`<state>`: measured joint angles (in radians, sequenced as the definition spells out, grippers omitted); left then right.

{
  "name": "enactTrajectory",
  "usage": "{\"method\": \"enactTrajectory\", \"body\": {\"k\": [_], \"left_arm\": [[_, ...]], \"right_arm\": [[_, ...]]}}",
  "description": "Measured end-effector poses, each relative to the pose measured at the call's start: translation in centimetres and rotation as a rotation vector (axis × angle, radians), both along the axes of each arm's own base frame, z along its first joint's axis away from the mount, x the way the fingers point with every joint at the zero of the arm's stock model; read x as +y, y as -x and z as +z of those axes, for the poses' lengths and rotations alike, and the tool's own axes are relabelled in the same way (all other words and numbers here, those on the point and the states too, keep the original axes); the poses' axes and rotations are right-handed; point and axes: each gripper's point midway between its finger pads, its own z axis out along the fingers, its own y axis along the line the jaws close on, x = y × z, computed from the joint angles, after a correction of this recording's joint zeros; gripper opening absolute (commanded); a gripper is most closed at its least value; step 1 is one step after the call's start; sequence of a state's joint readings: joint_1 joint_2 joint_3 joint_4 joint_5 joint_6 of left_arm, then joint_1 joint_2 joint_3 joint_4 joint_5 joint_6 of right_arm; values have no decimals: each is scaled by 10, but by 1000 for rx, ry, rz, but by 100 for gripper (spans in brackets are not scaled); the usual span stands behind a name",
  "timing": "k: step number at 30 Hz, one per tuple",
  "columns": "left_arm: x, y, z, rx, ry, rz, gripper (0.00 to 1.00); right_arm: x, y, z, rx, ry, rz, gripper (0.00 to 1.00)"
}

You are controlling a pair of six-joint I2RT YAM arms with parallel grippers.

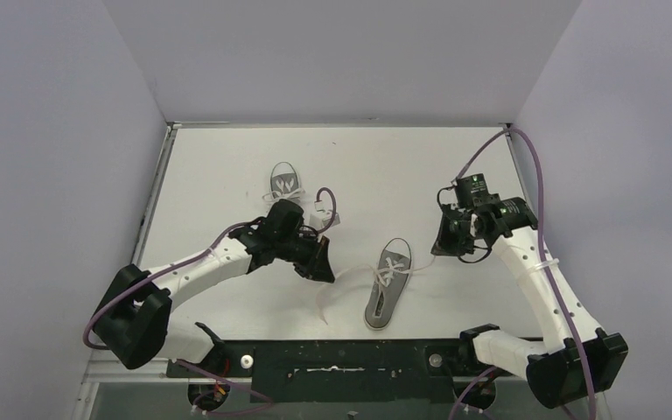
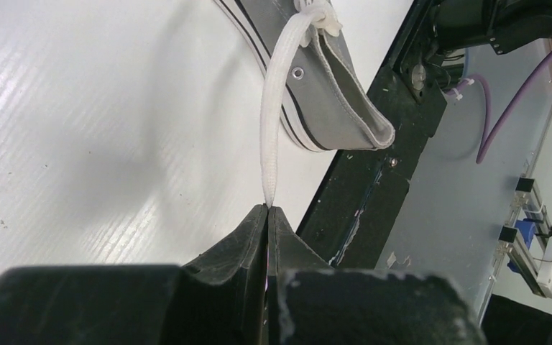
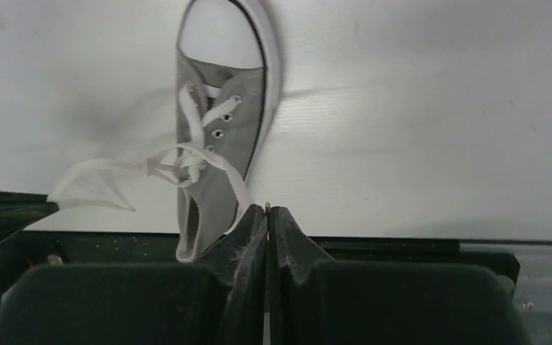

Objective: Tie the shoes
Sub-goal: Tie the shoelace on the shoe.

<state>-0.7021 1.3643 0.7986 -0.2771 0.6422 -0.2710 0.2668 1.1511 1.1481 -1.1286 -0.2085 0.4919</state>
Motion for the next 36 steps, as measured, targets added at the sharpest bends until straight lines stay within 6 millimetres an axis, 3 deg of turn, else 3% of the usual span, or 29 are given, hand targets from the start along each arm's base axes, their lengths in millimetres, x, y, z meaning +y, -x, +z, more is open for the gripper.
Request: {"method": "enactTrajectory", "body": {"k": [4,8,12,15,25,29,36], "left_arm": [[-2,1,-13,25,-30,-3,0],[3,-3,-42,65,-128,39,0],[13,-11,-63,84,-242,103,0],[19,-14,-68,77,-282,128,0],[29,-16,-77,53,-358,165,0],[34,-13,-81,52,-379,188,0],[42,-17,-73,-7,-376,248,0]], "right_arm": [[-32,29,-11,59,108,-195,0],[-79,53,-21,105,259,-445,0],[-126,72,-51,237,335,-731,0],[-148,91,-69,351,359,-885,0],[-183,84,-96,473,375,-1086,0],[-199,91,-115,541,354,-1186,0],[-198,97,-145,609,368,-1161,0]]}}
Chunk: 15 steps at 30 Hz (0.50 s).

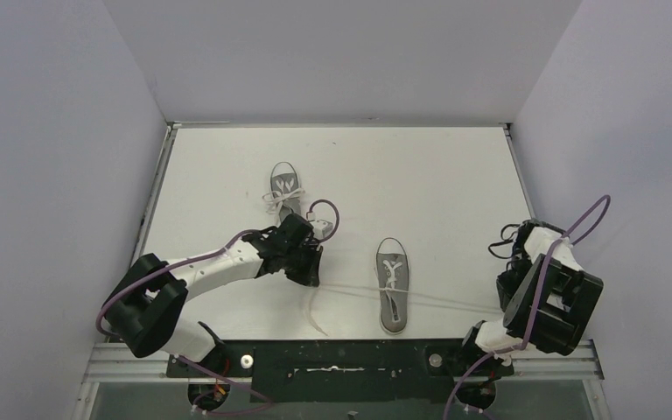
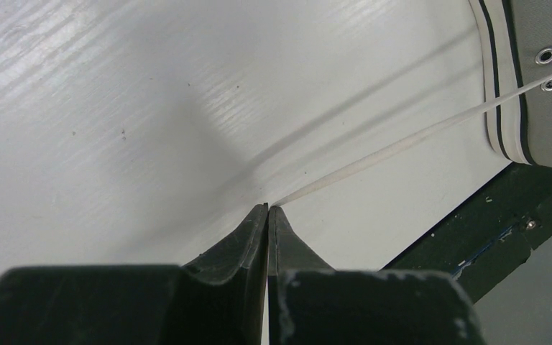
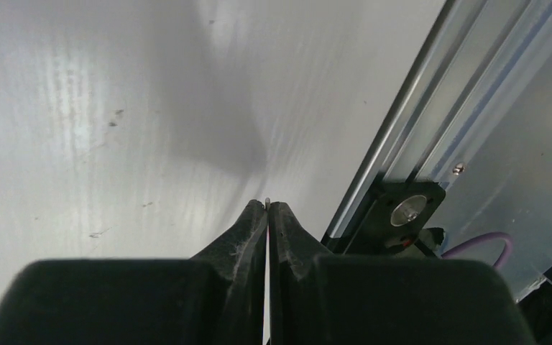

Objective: Tie the shoes
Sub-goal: Tie the shoelace on the shoe.

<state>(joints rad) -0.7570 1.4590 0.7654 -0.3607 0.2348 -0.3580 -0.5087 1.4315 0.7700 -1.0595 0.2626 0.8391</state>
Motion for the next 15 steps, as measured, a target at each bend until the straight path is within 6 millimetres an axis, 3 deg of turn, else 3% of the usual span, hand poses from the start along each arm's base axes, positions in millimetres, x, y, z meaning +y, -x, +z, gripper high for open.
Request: {"method": "enactTrajectory", "body": {"k": [5,6,8,9,12,15], "left_arm": [[2,-3,2,-44,-16,0,0],[2,-3,2,-47,-16,-11,5],[1,0,2,-53,-10,-51,30],[0,1,3,-59,-10,-74,37],[-4,4,7,-89,1,-123,47],[-17,7,18,-150,35,-189,49]], "right_arm": [[4,-17,-1,-25,39,122,0],[6,-21,-1,-33,42,146,0],[12,-28,3,-62,53,196,0],[14,-32,7,-80,62,219,0],[25,-50,24,-156,80,307,0],[37,-69,42,-227,89,396,0]]}}
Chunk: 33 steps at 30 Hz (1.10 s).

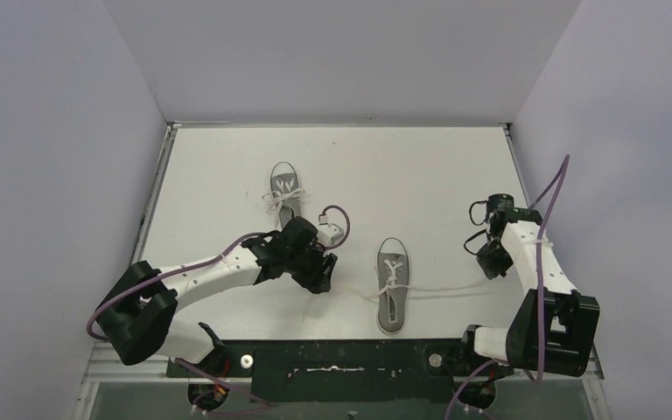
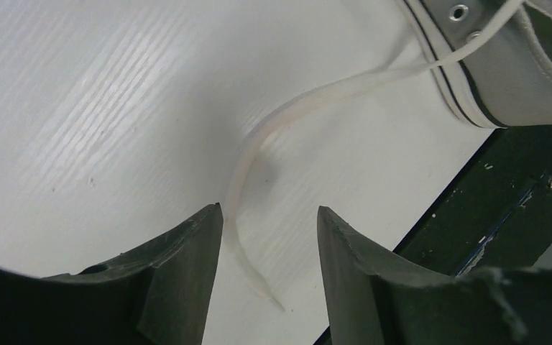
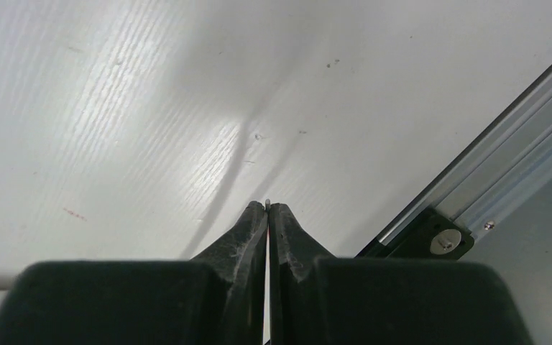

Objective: Tie the shoes
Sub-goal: Tie the shoelace on the shoe, then wrap the shoelace around the shoelace.

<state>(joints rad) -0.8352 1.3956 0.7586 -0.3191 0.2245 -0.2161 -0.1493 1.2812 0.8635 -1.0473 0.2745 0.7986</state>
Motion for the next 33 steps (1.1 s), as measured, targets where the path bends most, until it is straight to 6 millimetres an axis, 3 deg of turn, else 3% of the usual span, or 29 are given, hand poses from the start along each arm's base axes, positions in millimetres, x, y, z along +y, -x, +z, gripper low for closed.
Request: {"method": "enactTrajectory", "body": {"k": [5,10,14,21,26,30,33], "left_arm": [[-37,9,7,-127,52,-188,53],[-78,19,-11,-193,89,-352,51],[-95,17,-32,-189,115,-380,43],[-124,10,-31,-216,233,-380,29],[-129,14,-30,-218,289,-383,1],[-119,15,-35,-234,275,-373,0],[-114,5,-20,-305,263,-346,0]], "right_arm": [[10,-6,12,-56,-21,64,0],[18,-8,19,-99,-58,100,0],[23,-10,26,-127,-81,127,0],[29,-24,46,-196,-109,175,0],[33,-26,53,-220,-130,195,0],[37,-29,59,-234,-151,213,0],[42,-35,68,-259,-173,248,0]]}}
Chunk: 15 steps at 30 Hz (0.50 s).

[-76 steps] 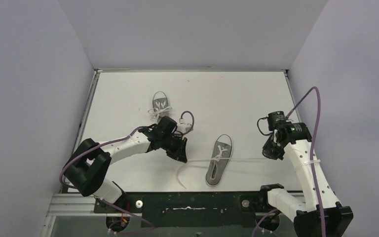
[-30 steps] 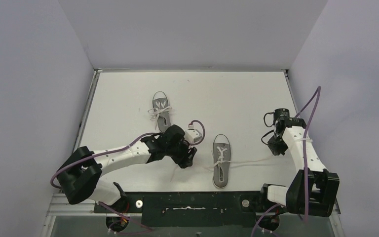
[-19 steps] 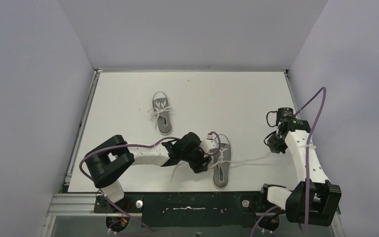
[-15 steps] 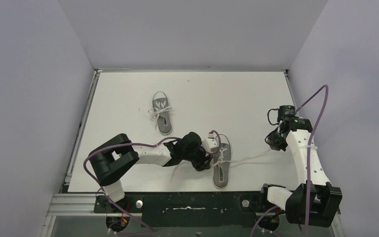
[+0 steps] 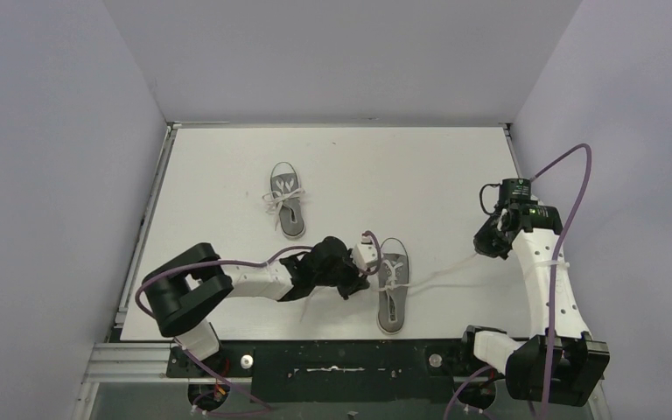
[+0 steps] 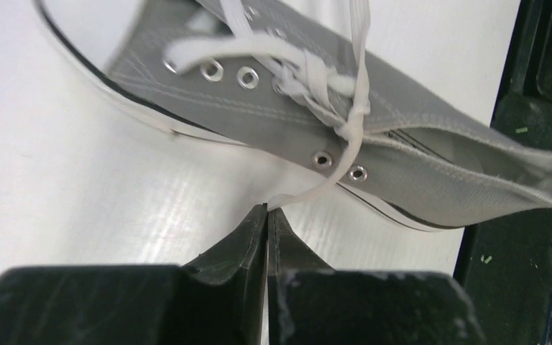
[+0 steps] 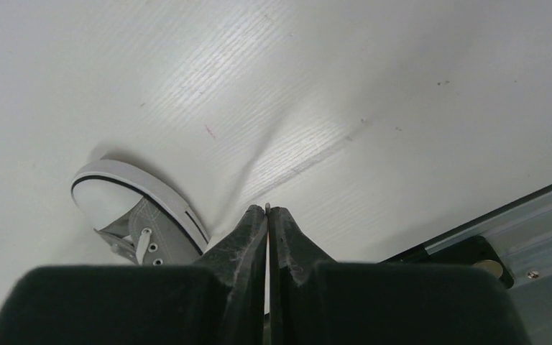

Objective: Tie the shoes
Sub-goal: Wrap the shoelace around the shoelace.

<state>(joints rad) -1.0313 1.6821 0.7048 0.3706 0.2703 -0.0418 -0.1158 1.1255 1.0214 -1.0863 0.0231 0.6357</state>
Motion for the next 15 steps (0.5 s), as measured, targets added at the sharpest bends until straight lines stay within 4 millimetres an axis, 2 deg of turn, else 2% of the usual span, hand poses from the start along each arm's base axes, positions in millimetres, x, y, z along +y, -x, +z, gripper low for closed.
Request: {"method": "enactTrajectory", "body": {"k": [4,8,12,15], "left_arm": [[-2,-24,45,-148,70,51,0],[-16,-46,82,-290,129,61,0],[-29,-57,99,-381,143,22,0],[-36,-56,99,-402,144,-25,0]], "right_arm": [[14,-11,15,-55,-61,81,0],[31,-24,25,-116,-142,154,0],[44,-39,35,-154,-217,196,0],[58,-53,42,-190,-288,240,0]]}}
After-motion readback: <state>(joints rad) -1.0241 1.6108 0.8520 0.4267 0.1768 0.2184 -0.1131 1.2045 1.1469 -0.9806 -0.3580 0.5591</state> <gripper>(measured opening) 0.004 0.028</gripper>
